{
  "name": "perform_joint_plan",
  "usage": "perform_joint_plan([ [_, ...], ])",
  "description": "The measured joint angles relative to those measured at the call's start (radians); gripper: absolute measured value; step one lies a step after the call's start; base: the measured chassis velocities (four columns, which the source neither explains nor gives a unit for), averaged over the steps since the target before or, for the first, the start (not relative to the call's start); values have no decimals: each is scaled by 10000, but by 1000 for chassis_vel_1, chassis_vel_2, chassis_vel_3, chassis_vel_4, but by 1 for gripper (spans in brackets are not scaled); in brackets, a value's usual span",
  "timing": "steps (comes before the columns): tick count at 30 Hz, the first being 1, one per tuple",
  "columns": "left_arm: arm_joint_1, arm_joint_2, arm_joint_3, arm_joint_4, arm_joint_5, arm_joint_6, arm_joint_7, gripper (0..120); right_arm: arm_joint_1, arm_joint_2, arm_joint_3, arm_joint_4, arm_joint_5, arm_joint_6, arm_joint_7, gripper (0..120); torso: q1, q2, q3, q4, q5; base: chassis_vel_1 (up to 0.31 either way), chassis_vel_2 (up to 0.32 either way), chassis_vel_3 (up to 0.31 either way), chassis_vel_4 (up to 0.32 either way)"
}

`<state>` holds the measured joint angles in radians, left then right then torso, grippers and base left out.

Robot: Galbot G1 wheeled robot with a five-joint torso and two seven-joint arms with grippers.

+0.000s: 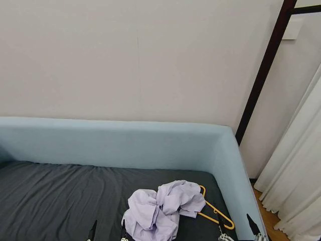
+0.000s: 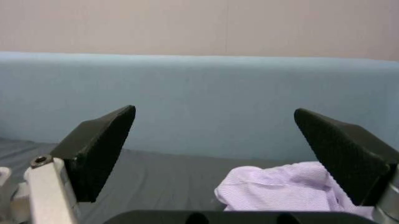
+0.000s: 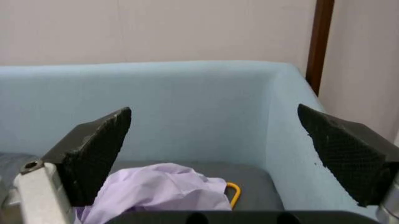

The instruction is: Pick up the clothes from the sofa and hang them on the clothes hanger.

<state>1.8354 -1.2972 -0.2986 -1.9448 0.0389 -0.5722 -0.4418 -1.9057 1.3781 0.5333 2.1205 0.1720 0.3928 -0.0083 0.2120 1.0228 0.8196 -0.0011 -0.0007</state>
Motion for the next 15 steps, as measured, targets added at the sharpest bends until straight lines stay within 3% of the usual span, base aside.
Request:
perform_joint_plan([
  [3,68,23,-181,-65,-66,-4,-29,100,42,-475,-49,-30,67,-102,72,100,0,0,0,-2,0,0,0,0,0],
  [5,366,0,-475,-132,-277,-3,-145,100,334,-1769,-274,-171,967,-404,197,100,0,0,0,0,1,0,0,0,0],
  [15,612,205,-570,141,-913,30,-207,100,1201,-3962,-634,-623,2527,-1297,372,100,0,-1,1,-1,2,0,0,0,0],
])
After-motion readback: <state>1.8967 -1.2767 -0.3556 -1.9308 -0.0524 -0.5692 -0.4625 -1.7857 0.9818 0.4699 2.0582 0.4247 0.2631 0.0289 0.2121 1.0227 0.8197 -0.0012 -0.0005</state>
